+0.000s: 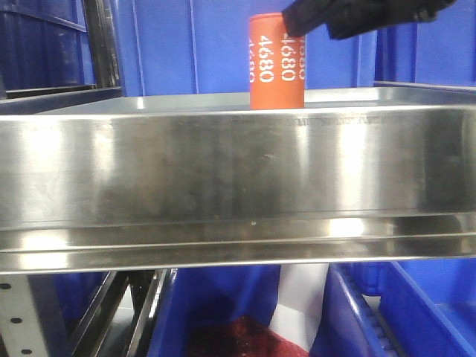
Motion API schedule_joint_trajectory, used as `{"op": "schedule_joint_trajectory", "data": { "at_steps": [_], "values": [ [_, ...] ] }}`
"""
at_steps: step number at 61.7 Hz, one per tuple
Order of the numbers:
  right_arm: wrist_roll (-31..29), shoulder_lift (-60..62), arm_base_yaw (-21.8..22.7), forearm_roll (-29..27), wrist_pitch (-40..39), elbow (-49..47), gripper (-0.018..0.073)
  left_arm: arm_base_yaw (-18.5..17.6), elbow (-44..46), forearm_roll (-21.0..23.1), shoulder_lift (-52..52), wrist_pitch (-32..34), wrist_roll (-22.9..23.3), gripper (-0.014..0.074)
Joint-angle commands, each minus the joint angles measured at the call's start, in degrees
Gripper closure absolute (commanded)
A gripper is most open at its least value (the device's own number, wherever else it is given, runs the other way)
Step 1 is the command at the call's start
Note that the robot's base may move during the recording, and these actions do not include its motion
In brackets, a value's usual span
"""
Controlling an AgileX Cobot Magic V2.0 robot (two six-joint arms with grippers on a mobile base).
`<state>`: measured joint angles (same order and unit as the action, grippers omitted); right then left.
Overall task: Grab orange capacitor from left shelf to right conveyor
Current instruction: 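Lower the right gripper around the capacitor and close it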
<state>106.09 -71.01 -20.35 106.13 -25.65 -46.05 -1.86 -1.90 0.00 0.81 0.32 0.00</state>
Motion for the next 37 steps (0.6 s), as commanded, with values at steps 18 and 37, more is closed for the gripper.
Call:
{"op": "schedule_joint_trajectory", "data": {
  "at_steps": [18, 37],
  "values": [
    [-0.1, -0.4, -0.7, -0.4, -0.6, -1.6, 0.0102, -0.4, 0.4, 0.3, -0.6, 4.8, 0.0, 0.0701],
    [-0.1, -3.0, -2.6, -0.7, 4.3, -1.9, -0.0073, -0.4, 0.4, 0.3, -0.6, 4.8, 0.0, 0.0701]
  ]
}}
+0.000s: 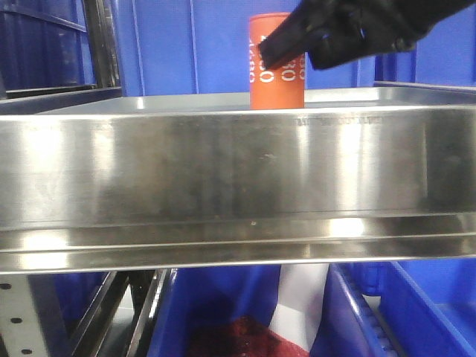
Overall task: Grab orange capacitor from left shelf to right conveyor
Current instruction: 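Lower the right gripper around the capacitor and close it, then lift the capacitor off the shelf with the right gripper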
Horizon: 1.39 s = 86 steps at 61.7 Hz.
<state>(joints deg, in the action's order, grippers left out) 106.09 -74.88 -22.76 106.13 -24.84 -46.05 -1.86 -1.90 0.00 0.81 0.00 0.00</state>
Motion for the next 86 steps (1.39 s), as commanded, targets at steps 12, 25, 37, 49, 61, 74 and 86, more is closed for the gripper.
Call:
{"op": "schedule_joint_trajectory", "data": {
  "at_steps": [12, 25, 37, 49, 61, 74, 86],
  "values": [
    [-0.1, 0.6, -0.3, -1.0, 4.1, -3.2, -0.0068, -0.4, 0.4, 0.3, -0.6, 5.2, 0.0, 0.0701],
    [-0.1, -2.0, -0.5, -1.2, 3.9, -6.1, -0.0068, -0.4, 0.4, 0.3, -0.6, 5.2, 0.0, 0.0701],
    [-0.1, -4.2, -2.7, -1.2, 3.8, -7.2, -0.0066, -0.4, 0.4, 0.3, -0.6, 5.2, 0.0, 0.0701],
    [-0.1, -5.7, -3.1, -1.2, 4.9, -7.6, -0.0020, -0.4, 0.4, 0.3, -0.6, 5.2, 0.0, 0.0701],
    [-0.1, -5.8, -3.1, -1.2, 6.6, -7.6, 0.0508, -0.4, 0.4, 0.3, -0.6, 5.2, 0.0, 0.0701],
    [-0.1, -2.0, -3.1, -1.1, 6.7, -7.5, 0.0515, -0.4, 0.4, 0.3, -0.6, 5.2, 0.0, 0.0701],
    [-0.1, 8.9, -3.1, -1.1, 12.2, -3.6, 0.0504, -0.4, 0.4, 0.3, -0.6, 5.2, 0.0, 0.0701]
  ]
}}
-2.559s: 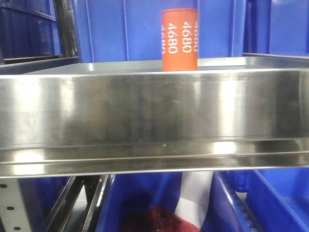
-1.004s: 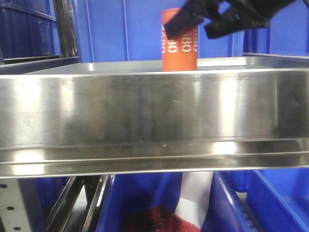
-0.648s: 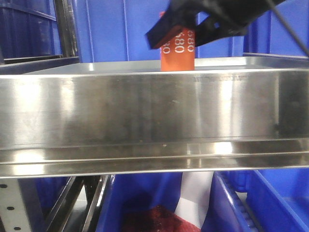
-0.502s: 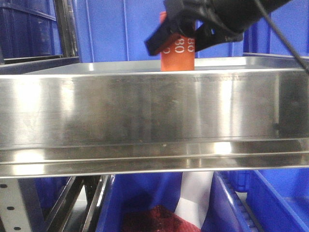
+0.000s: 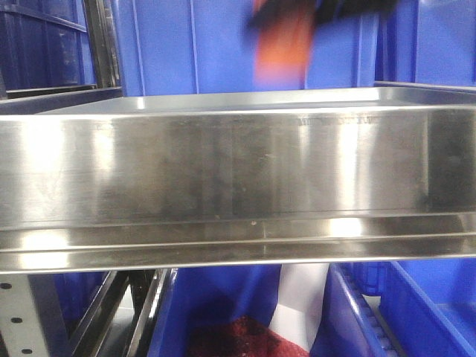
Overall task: Grab orange capacitor from left shelf to right conveyor
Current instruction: 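Lift the capacitor off the shelf with the right gripper, then hold the capacitor in the right gripper while the base waits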
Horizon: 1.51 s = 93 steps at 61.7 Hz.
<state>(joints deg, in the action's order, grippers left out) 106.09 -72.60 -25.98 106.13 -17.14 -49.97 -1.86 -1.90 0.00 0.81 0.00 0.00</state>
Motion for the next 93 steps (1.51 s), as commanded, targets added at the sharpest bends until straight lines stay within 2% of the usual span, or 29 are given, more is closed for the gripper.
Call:
{"op": "schedule_joint_trajectory", "data": {
  "at_steps": [1, 10, 26, 61, 71, 78, 86, 93],
  "values": [
    [-0.1, 7.5, 0.1, -1.1, 5.4, 0.9, 0.0504, -0.4, 0.4, 0.3, -0.6, 5.2, 0.0, 0.0701],
    [-0.1, 16.0, 0.1, -1.1, 11.8, 7.7, 0.0504, -0.4, 0.4, 0.3, -0.6, 5.2, 0.0, 0.0701],
    [-0.1, 27.0, 0.1, -1.1, 16.7, 16.4, 0.0504, -0.4, 0.4, 0.3, -0.6, 5.2, 0.0, 0.0701],
    [-0.1, 27.5, 0.1, -1.1, 17.1, 17.0, 0.0504, -0.4, 0.4, 0.3, -0.6, 5.2, 0.0, 0.0701],
    [-0.1, 27.5, 0.3, -0.7, 24.7, 17.0, 0.0504, -0.4, 0.4, 0.3, -0.6, 5.2, 0.0, 0.0701],
    [-0.1, 29.9, 0.7, -0.6, 24.7, 16.9, 0.0504, -0.4, 0.4, 0.3, -0.6, 5.2, 0.0, 0.0701],
    [1.6, 34.4, 3.3, -0.1, 24.2, 17.0, 0.0504, -0.4, 0.4, 0.3, -0.6, 5.2, 0.0, 0.0701],
    [6.0, 39.0, 8.4, -0.1, 22.2, 17.7, 0.0504, -0.4, 0.4, 0.3, -0.6, 5.2, 0.0, 0.0701]
  ]
}}
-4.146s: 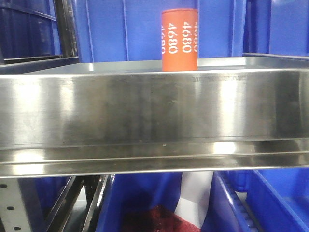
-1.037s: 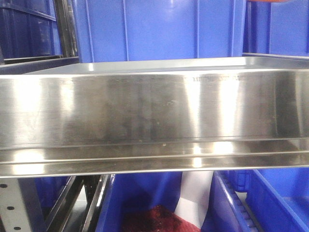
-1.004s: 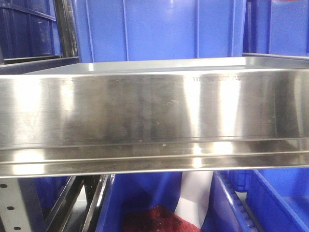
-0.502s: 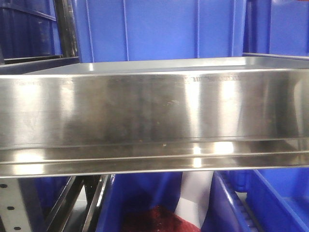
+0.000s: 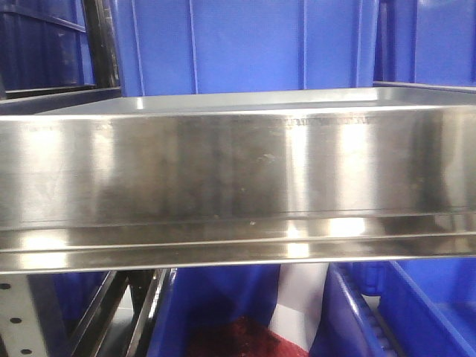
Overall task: Grab orange capacitor from left shelf to right conveyor
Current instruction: 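Hold the capacitor in the right gripper while the base waits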
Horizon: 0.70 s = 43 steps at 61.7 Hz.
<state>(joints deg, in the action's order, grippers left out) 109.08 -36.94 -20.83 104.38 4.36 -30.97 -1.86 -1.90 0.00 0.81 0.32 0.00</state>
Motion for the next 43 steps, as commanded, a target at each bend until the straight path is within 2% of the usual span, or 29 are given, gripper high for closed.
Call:
{"op": "schedule_joint_trajectory", "data": {
  "at_steps": [1, 9, 18, 37, 43],
  "values": [
    [3.5, 3.8, 4.0, 1.7, 0.4, -1.1, 0.0504, -0.4, 0.4, 0.3, -0.6, 4.8, 0.0, 0.0701],
    [4.3, 8.3, 9.8, 1.7, -2.7, 0.4, 0.0504, -0.4, 0.4, 0.3, -0.6, 4.8, 0.0, 0.0701],
    [4.3, 12.6, 13.7, 1.7, -6.1, 2.5, 0.0504, -0.4, 0.4, 0.3, -0.6, 4.8, 0.0, 0.0701],
    [4.1, 15.4, 14.5, 1.7, -11.5, 4.5, 0.0504, -0.4, 0.4, 0.3, -0.6, 4.8, 0.0, 0.0701],
    [0.7, 15.4, 14.5, 0.0, -11.0, 4.5, 0.0504, -0.4, 0.4, 0.3, -0.6, 4.8, 0.0, 0.0701]
  ]
}}
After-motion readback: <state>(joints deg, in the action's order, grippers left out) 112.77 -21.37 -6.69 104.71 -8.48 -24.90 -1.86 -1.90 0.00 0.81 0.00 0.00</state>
